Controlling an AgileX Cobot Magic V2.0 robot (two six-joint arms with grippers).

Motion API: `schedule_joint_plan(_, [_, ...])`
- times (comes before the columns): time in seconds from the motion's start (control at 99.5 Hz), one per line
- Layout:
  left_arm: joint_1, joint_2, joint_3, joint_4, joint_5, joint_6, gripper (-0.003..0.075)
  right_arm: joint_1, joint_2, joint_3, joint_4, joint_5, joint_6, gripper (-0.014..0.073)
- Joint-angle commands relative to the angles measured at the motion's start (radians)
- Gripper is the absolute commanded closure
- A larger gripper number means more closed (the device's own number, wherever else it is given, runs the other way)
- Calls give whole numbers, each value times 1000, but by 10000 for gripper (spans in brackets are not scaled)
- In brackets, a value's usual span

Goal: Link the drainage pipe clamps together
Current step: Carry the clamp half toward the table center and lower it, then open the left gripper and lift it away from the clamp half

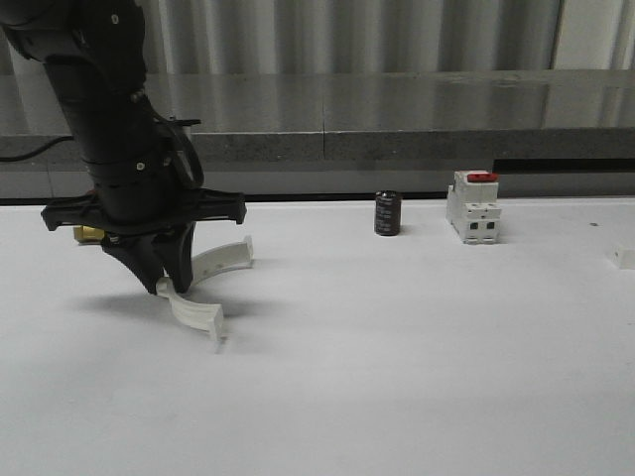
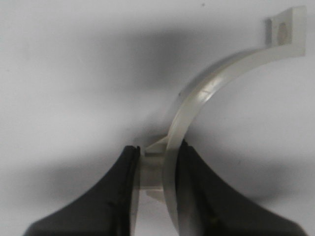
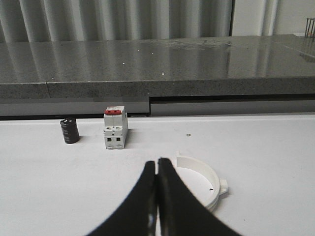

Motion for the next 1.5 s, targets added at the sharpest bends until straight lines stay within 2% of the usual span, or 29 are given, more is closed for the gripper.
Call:
schedule_joint_plan(0.0, [-9,-52,-28,1,-13,-16,740,-5,-15,-20,1,-84,-2,661])
schedule_joint_plan(0.111, [-9,-50,-28,5,-13,-16,736,-5,-15,-20,1,-84,-2,661])
schedule_joint_plan(0.181, [-9,-46,-28,5,-13,-16,701,-5,-15,-20,1,-84,-2,661])
schedule_joint_plan(0.633, [-9,-36,-26,7,-11,-16,246,-5,-15,-20,1,-84,-2,661])
schedule_joint_plan(0.855, [-23,-107,-26,28,-135,-16,240,-5,-15,-20,1,-84,-2,661])
schedule_joint_plan(1.005, [-10,-196,-26,67,-155,-16,240,-5,-15,-20,1,-84,-2,661])
schedule_joint_plan(1.217, [83,-363,55,139,-214,-16,240,-5,-15,-20,1,-84,-2,661])
schedule_joint_plan(1.327, [151,-477,155,164,-291,-16,240,-5,-15,-20,1,-84,-2,661])
schedule_joint_plan(1.488, [241,-656,317,168,-306,-14,240,-5,-15,-20,1,-84,-2,661])
